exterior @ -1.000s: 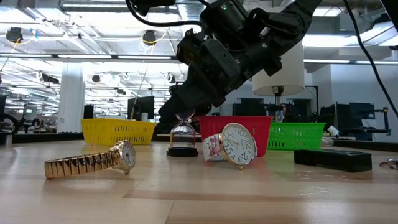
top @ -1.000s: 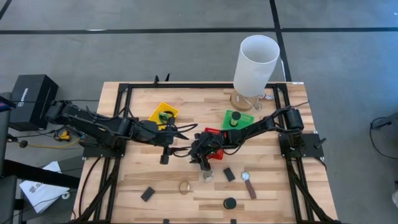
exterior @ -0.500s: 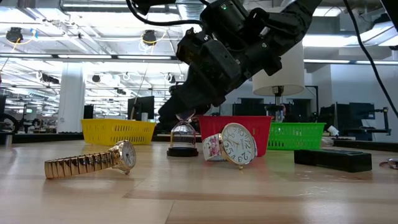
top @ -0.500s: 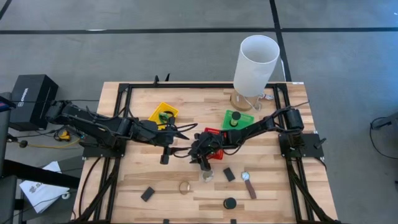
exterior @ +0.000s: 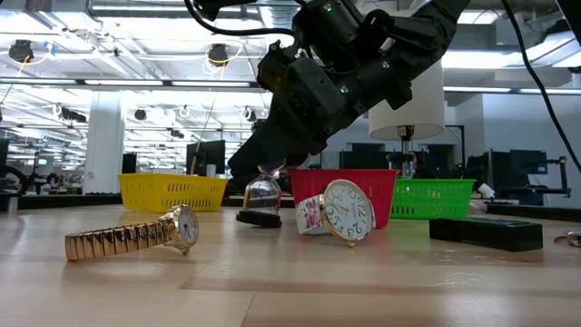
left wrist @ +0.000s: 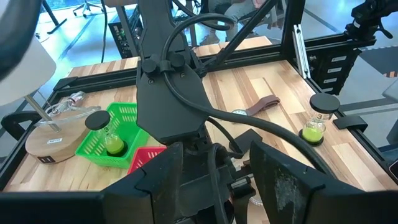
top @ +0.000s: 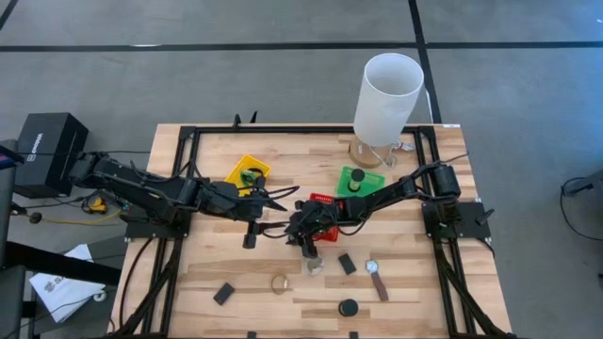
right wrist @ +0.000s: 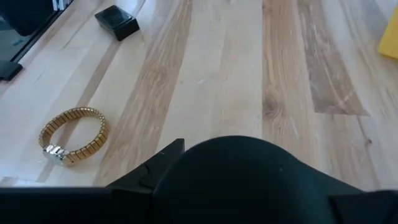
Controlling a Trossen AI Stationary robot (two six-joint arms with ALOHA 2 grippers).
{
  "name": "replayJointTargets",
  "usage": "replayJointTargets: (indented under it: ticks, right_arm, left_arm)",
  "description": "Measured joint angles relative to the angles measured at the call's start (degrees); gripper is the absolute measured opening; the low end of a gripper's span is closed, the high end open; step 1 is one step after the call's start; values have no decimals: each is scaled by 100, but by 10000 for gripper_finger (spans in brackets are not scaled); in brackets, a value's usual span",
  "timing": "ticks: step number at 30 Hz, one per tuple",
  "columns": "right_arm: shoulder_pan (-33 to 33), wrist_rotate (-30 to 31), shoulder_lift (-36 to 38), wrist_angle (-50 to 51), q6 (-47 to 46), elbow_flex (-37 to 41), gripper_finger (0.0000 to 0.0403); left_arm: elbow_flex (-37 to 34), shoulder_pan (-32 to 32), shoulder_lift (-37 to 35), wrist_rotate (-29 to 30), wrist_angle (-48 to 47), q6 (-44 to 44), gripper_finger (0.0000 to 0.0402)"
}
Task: Pick & Place Office items
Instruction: Put the top left black hourglass into the green bin
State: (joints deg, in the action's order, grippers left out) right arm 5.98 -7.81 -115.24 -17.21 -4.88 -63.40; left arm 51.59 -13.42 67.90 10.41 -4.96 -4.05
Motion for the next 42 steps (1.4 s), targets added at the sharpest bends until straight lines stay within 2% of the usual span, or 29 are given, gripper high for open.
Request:
replayJointTargets:
  ticks: [42]
  right_arm:
    - [-1, 172, -4, -177, 35, 0, 165]
  left_arm:
    - [0, 0, 0, 1, 253, 0, 182]
